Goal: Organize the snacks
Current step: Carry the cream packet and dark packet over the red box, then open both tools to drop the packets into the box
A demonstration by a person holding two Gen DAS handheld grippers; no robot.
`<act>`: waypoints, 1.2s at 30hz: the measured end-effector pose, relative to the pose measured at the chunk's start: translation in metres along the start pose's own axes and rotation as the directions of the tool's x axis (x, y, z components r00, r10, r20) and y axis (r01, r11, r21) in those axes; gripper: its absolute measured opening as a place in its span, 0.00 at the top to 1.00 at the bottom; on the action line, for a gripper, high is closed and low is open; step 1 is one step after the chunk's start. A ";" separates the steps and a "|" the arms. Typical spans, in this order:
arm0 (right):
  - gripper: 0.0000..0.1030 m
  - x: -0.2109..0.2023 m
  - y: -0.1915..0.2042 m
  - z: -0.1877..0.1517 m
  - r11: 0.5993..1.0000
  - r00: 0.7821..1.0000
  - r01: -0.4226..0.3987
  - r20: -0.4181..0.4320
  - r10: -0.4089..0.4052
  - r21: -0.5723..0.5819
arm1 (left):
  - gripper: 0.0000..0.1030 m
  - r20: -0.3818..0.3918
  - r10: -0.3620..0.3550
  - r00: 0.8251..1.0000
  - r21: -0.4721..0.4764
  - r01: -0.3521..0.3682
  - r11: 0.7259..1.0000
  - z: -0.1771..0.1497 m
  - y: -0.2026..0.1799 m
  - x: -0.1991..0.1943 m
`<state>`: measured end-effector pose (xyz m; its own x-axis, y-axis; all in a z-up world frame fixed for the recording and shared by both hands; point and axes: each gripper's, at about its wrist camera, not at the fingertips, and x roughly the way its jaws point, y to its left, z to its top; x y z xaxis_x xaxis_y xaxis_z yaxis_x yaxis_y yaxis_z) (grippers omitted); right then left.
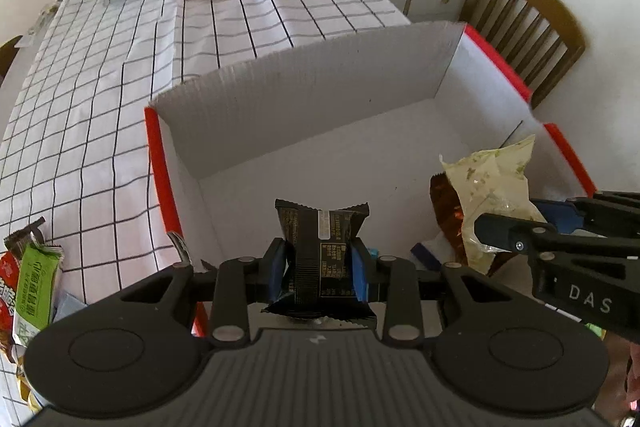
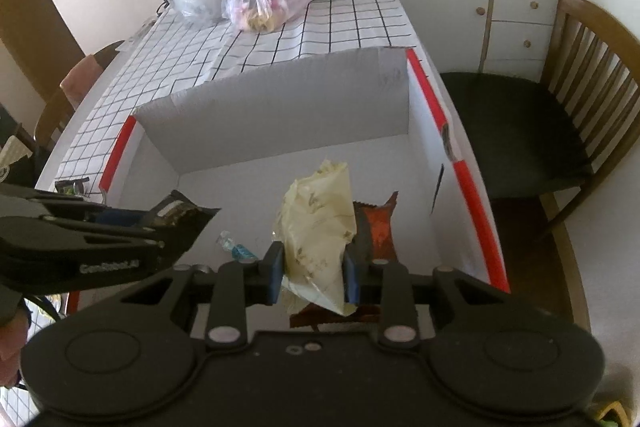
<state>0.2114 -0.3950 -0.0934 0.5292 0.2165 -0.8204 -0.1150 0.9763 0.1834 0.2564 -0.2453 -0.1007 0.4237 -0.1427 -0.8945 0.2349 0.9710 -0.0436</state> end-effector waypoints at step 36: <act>0.34 -0.063 0.020 -0.016 0.995 0.989 -0.090 0.110 0.095 -0.048 | 0.38 0.181 -0.026 0.983 -0.060 0.037 0.997 -0.039 0.014 -0.072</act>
<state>0.1623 -0.3890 -0.0473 0.6051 0.3065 -0.7348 -0.2025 0.9518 0.2302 0.1948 -0.2140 -0.0547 0.5689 -0.2002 -0.7977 0.1977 0.9748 -0.1037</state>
